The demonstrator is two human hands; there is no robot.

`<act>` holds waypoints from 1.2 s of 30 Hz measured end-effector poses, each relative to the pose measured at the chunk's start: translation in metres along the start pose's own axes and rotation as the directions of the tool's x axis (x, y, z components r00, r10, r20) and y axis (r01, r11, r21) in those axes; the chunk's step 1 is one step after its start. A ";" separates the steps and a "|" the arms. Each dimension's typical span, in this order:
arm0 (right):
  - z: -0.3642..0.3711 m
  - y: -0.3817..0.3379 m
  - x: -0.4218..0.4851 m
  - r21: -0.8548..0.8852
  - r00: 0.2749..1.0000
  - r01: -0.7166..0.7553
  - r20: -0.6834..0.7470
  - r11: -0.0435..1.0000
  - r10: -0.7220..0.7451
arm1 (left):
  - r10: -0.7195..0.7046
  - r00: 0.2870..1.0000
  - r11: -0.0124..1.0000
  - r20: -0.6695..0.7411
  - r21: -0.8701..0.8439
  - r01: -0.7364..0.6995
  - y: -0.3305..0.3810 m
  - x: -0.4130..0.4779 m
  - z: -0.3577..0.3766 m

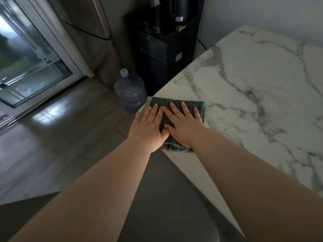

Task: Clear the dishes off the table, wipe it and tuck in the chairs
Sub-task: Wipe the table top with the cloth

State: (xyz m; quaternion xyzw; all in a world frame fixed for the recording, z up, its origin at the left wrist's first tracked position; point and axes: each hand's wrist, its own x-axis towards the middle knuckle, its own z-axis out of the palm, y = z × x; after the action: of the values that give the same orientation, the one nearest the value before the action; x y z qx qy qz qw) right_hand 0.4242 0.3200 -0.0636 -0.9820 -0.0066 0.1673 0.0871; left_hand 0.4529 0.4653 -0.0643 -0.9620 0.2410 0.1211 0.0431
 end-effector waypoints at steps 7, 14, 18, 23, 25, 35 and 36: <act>0.006 0.036 -0.052 0.022 0.999 0.007 0.041 1.000 -0.008 | 0.023 1.000 0.999 0.003 -0.039 -0.023 0.056 -0.030 0.005; 0.036 0.094 -0.169 0.071 0.997 -0.067 0.042 0.995 0.064 | 0.088 0.996 0.994 -0.011 -0.056 -0.089 0.171 -0.103 0.019; 0.057 0.135 -0.253 0.083 0.985 -0.167 0.056 0.982 0.163 | 0.211 0.977 0.977 0.029 -0.034 -0.210 0.241 -0.145 0.021; 0.086 0.175 -0.364 0.122 0.955 -0.296 0.062 0.947 0.291 | 0.372 0.925 0.928 0.074 -0.009 -0.372 0.322 -0.205 0.035; 0.099 0.182 -0.403 0.155 0.936 -0.352 0.056 0.923 0.347 | 0.417 0.904 0.909 0.096 -0.029 -0.416 0.348 -0.227 0.047; 0.132 0.201 -0.482 0.248 0.831 -0.526 -0.055 0.813 0.554 | 0.615 0.782 0.776 0.100 0.099 -0.623 0.414 -0.240 0.057; 0.130 0.207 -0.479 0.251 0.824 -0.534 -0.060 0.807 0.564 | 0.627 0.772 0.762 0.108 0.120 -0.636 0.419 -0.233 0.056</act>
State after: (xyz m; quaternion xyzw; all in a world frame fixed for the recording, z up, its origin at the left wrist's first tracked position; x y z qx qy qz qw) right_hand -0.0744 0.1180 -0.0629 -0.9344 0.3025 0.1201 0.1450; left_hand 0.0436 0.2103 -0.0698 -0.8145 0.5575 0.1396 0.0789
